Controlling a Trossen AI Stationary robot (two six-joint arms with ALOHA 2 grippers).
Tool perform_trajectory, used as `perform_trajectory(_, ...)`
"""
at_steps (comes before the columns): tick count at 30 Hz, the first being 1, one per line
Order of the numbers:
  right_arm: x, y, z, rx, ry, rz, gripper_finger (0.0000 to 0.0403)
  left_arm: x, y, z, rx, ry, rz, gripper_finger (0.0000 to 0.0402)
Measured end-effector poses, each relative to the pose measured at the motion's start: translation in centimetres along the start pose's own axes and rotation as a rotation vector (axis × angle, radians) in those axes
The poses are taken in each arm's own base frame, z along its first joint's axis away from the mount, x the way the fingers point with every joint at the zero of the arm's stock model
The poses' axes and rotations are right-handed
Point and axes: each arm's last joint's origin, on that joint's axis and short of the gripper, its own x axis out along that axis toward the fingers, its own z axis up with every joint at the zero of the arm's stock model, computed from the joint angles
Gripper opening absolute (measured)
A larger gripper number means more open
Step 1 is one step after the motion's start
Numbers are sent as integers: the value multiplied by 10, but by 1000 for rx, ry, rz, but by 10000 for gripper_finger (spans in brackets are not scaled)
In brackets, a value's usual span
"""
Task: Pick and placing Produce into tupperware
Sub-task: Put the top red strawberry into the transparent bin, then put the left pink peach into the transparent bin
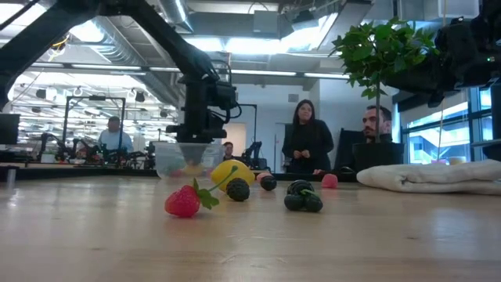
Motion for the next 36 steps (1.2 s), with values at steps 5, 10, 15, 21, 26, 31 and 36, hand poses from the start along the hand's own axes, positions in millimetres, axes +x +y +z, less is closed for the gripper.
perform_trajectory(5, 0, 0, 0, 0, 1, 0, 45, 0, 0, 0, 1, 0, 0, 146)
perform_trajectory(10, 0, 0, 0, 0, 0, 0, 45, 0, 0, 0, 20, -1, 1, 145)
perform_trajectory(15, 0, 0, 0, 0, 1, 0, 45, -15, 2, -1, 47, -33, -9, 137)
perform_trajectory(21, 0, 0, 0, 2, 1, 0, 45, -59, 5, 2, 62, -156, -37, 130)
perform_trajectory(26, 0, 0, 0, 4, 1, 0, 45, -99, -8, -7, 206, -280, -64, 122)
perform_trajectory(31, 0, 0, 0, 4, 1, 0, 45, -124, -38, -24, 394, -335, -158, 120)
perform_trajectory(36, 0, 0, 0, 6, 0, 0, 45, -134, -81, -42, 585, -361, -223, 160)
